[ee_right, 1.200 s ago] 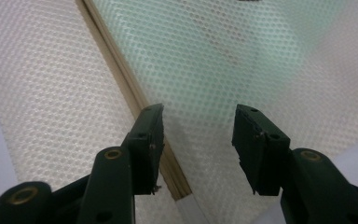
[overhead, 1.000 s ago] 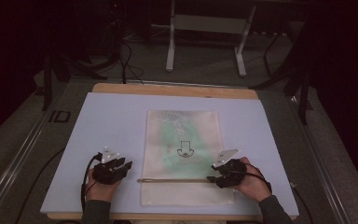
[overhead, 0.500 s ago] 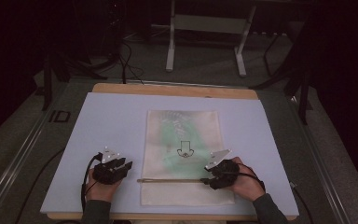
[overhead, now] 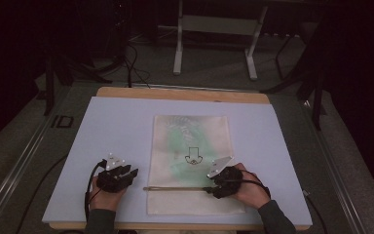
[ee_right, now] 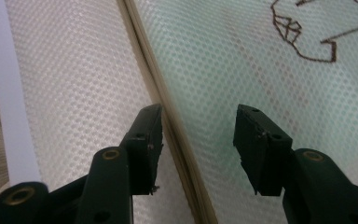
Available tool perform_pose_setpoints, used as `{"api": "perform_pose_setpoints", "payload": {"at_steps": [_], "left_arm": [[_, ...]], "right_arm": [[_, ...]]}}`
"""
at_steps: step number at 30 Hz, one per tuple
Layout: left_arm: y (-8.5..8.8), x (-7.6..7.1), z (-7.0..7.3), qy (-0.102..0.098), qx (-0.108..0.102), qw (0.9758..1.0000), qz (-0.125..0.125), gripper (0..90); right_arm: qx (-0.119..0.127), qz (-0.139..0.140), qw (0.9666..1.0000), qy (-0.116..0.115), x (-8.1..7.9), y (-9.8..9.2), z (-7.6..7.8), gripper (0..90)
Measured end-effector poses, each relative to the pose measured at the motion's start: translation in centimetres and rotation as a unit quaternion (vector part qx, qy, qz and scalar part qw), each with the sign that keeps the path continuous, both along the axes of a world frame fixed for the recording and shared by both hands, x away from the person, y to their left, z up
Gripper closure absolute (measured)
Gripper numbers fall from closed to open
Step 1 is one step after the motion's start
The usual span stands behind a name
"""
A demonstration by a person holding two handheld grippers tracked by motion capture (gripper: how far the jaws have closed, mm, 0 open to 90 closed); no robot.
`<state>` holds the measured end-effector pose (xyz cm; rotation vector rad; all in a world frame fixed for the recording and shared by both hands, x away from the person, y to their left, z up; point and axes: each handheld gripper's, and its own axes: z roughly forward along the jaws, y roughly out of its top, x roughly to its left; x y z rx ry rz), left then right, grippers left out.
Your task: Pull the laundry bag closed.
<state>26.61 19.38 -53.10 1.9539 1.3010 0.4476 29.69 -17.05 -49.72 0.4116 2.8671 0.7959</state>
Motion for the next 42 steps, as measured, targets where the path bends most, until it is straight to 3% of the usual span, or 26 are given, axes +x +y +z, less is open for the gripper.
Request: {"api": "perform_pose_setpoints", "payload": {"at_steps": [42], "left_arm": [[0.0, 0.0, 0.1, -0.003, -0.003, 1.0, -0.007, 64.6]], "right_arm": [[0.018, 0.07, 0.9974, 0.004, 0.2, 7.4, 0.0, 56.6]]}}
